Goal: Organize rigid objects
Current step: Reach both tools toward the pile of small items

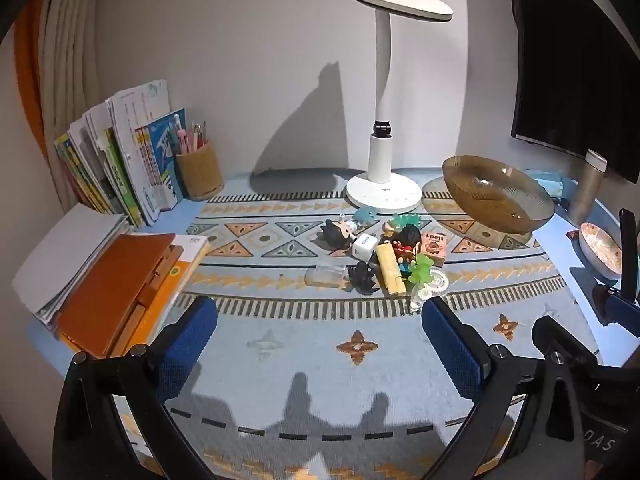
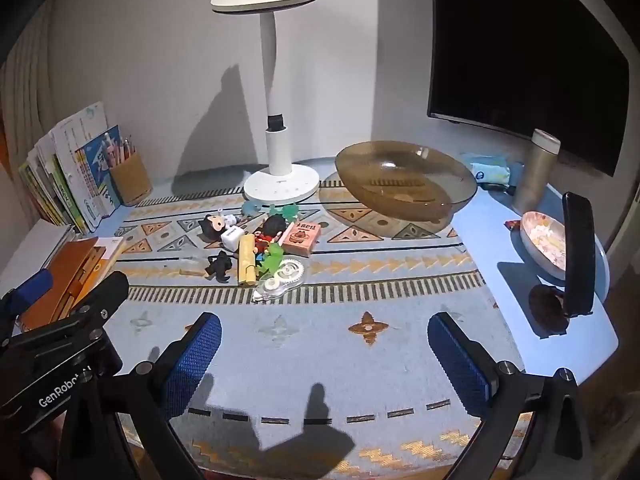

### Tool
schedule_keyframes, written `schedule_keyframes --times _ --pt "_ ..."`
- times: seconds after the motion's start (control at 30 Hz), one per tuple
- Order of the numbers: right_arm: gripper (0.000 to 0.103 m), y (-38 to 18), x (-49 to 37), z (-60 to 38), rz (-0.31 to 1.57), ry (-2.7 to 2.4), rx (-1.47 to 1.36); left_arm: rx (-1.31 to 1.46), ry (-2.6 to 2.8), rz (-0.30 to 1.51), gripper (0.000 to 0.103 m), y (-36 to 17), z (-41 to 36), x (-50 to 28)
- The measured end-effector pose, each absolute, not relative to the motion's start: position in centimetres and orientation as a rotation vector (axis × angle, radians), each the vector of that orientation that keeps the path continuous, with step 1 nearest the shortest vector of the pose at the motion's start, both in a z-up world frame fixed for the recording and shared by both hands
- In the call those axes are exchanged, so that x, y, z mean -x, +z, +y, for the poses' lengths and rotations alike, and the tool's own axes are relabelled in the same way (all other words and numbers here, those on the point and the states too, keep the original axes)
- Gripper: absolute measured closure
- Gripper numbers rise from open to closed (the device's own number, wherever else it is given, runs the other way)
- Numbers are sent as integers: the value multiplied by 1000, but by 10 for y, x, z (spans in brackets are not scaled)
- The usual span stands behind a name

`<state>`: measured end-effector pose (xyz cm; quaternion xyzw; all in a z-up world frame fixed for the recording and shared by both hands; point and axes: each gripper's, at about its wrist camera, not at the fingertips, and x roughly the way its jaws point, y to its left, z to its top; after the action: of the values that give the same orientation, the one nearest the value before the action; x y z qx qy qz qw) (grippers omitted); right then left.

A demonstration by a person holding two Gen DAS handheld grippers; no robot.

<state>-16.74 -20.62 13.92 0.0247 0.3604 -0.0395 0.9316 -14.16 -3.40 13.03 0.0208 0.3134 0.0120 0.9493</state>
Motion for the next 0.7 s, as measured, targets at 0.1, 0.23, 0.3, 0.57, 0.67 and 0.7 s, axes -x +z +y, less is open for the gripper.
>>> schedule_keyframes --times 0.1,0.23,0.3,0.57,0.67,0.7 --pt "0 135 163 -207 751 -69 -59 -22 9 652 1 128 -25 137" --pt "0 131 157 -201 750 -60 -50 2 -63 666 1 123 -5 126" --pt "0 131 156 -204 721 -50 -51 2 -103 680 1 120 0 120" --pt "0 119 115 -209 787 0 -70 -103 -226 737 1 96 -2 82" --pt "0 111 97 -214 818 15 -74 -100 -277 785 1 82 2 57" --pt "0 108 88 -216 833 17 -76 -81 -293 809 1 77 5 47"
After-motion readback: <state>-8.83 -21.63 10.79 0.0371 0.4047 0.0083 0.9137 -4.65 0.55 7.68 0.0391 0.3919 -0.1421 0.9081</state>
